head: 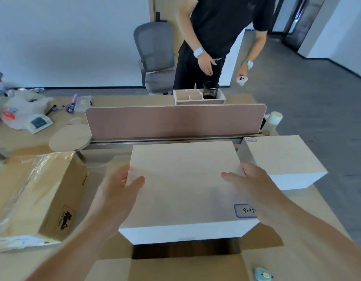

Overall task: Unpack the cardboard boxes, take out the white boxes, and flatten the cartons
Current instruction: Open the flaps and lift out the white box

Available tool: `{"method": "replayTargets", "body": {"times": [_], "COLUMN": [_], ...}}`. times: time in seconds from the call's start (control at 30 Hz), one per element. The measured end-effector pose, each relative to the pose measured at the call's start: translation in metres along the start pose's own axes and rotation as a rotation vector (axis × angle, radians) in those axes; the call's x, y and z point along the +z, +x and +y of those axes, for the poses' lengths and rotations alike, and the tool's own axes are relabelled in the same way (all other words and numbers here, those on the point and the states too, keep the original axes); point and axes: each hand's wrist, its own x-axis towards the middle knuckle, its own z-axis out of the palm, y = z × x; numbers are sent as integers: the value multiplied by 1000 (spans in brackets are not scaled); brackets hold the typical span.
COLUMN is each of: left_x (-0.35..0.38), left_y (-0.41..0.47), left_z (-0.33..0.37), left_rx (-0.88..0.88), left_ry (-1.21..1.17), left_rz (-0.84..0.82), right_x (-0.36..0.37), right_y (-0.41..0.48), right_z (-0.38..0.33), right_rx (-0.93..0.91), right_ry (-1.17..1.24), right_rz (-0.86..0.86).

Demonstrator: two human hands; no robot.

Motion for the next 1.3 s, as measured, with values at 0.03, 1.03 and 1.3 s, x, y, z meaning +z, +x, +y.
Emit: {"method": "replayTargets", "body": {"times": [0.03, 1.03, 1.3], "left_x": [-3, 363, 432], "left_y": [-2, -3, 39], "left_z": [13, 248, 228], "left_rx": [12, 265, 191], "left_ry": [12, 54, 79], "left_rz": [6, 33, -2], "right_x": [-6, -395, -409], "right_y": [-5, 200, 275], "right_z": [-11, 4, 52], "right_rx": [-31, -156, -102], "right_ry": [-13, 2, -24], "right_rz": [-1, 2, 13]}}
